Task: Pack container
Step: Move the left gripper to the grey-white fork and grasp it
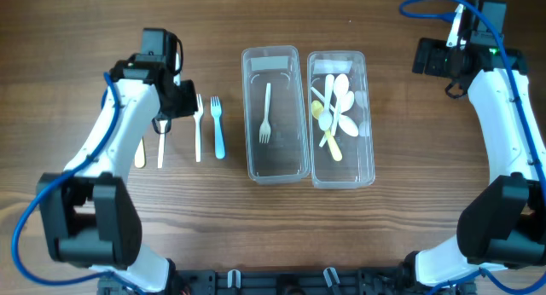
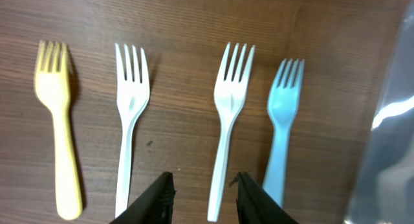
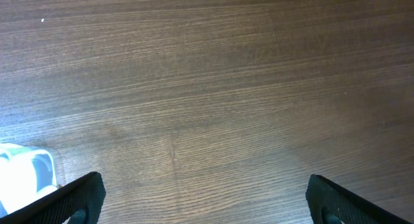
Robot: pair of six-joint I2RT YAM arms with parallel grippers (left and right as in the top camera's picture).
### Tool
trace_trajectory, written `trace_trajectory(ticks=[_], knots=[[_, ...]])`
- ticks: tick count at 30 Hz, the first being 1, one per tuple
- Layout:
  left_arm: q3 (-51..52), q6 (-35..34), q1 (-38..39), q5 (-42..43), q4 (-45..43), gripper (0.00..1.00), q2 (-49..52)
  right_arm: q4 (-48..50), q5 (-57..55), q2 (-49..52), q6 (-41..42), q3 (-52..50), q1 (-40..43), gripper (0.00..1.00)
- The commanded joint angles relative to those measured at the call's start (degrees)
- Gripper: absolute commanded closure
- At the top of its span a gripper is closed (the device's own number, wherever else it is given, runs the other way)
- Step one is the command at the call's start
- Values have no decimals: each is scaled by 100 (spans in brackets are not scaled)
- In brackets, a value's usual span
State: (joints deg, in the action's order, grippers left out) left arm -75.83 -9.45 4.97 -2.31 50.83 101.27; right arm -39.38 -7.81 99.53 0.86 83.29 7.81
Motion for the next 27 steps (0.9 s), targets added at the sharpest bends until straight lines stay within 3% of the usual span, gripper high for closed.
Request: trace_trajectory(ticks=[1, 10, 27], knots=[[116, 328, 15, -11, -98, 67, 229, 15, -81, -129, 66, 103, -24, 0], [374, 328, 15, 363, -723, 69, 601, 15, -81, -129, 61, 103, -24, 0], [374, 323, 15, 765, -968, 69, 1187, 15, -79, -129, 63, 103, -24, 0]])
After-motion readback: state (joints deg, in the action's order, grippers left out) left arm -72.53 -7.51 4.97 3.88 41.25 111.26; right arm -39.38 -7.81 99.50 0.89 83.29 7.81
